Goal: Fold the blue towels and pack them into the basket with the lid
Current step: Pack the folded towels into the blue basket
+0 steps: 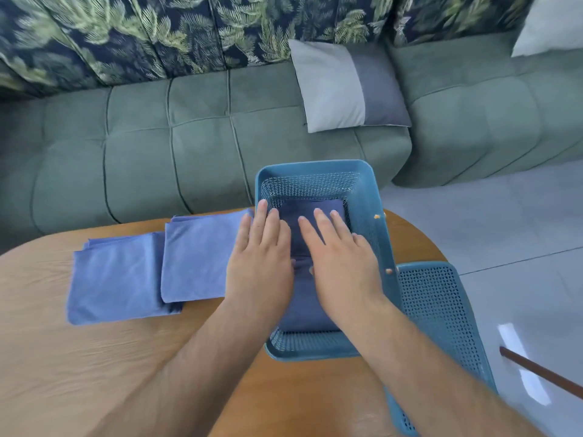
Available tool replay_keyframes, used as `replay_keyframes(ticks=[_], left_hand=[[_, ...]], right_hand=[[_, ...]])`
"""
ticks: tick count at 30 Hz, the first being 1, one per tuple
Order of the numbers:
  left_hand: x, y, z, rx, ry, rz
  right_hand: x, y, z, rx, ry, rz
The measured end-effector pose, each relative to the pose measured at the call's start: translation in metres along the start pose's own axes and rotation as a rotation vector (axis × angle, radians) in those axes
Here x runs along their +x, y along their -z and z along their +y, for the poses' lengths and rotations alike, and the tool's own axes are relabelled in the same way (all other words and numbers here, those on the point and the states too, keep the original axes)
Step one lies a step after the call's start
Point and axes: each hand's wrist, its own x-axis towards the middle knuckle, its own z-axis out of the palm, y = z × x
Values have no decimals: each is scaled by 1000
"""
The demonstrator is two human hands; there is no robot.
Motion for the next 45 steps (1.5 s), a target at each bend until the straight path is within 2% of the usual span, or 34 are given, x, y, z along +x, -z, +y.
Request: replay_keyframes(ticks=[4, 8, 11, 14, 19, 24, 28, 32, 36, 38, 42, 45], left_hand=[[-7, 7, -54, -85, 125, 61], [-30, -17, -99, -123, 236, -40], [-45, -31, -116, -220, 363, -186], [-51, -42, -121, -340, 496, -373], [-49, -44, -127, -486, 575, -412], [-47, -42, -133, -595, 589, -329], [-45, -43, -144, -806, 629, -284], [-46, -43, -156, -920, 633, -259], [-53, -43, -163, -889, 580, -203], [-57, -36, -163, -939, 577, -162], [-62, -17, -160, -966, 546, -1], [-57, 8, -147, -960, 522, 111]], right_hand=[[20, 5, -39, 71, 65, 173], [36, -4, -94, 43, 230, 225], [46, -10, -127, 50, 210, 61], [60, -18, -142, 45, 40, -273], [70, -35, -158, 32, -151, -282], [74, -42, -159, 112, -226, -292], [69, -37, -162, 188, -222, -161], [63, -32, -164, 299, -245, -131], [60, -31, -164, 424, -319, -183], [56, -29, -164, 478, -294, -172], [43, -12, -158, 556, -122, 55], [33, 13, -139, 546, -66, 215]])
